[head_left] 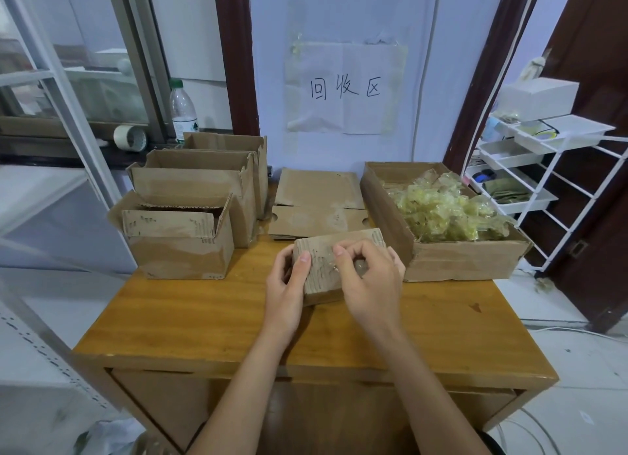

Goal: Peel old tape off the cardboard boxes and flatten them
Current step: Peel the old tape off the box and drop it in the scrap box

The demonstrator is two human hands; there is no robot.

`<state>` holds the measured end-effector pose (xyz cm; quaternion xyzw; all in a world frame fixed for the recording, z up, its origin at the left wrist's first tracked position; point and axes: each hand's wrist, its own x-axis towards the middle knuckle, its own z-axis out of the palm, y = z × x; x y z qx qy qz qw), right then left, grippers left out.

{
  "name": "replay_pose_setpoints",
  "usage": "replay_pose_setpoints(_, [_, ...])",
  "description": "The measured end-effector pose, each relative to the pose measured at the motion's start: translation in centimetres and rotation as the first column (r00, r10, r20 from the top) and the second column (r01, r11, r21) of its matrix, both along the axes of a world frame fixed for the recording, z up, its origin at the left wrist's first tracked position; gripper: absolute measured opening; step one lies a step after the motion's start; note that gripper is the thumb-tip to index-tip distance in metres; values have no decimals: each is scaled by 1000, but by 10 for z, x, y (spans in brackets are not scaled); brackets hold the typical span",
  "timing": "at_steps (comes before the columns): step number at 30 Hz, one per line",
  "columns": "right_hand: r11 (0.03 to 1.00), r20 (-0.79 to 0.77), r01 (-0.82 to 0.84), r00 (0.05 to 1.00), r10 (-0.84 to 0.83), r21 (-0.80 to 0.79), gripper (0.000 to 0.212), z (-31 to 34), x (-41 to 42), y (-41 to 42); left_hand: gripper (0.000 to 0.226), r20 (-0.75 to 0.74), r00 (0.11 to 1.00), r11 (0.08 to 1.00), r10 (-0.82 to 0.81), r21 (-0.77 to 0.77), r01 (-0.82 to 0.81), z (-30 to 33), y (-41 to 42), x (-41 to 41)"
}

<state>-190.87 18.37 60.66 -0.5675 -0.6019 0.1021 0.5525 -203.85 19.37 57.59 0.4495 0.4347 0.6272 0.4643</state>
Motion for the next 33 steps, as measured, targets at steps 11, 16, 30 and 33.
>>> replay_pose_setpoints(11, [991, -165, -133, 978, 128, -24, 29, 8, 3, -1, 40, -6, 1000, 1000, 3, 19, -3, 0, -1, 0])
replay_pose_setpoints(16, [992, -203, -126, 971, 124, 3, 29, 10, 7, -5, 42, -19, 1000, 1000, 10, 10, -10, 1, -1, 0])
replay_pose_setpoints(30, [991, 44, -113, 993, 110, 75, 15, -3, 8, -8, 42, 8, 1000, 1000, 17, 14, -17, 0, -1, -1])
replay_pose_setpoints(33, [990, 84, -108, 991, 101, 87, 11, -7, 8, -7, 42, 14, 1000, 1000, 10, 5, -10, -1, 0, -1])
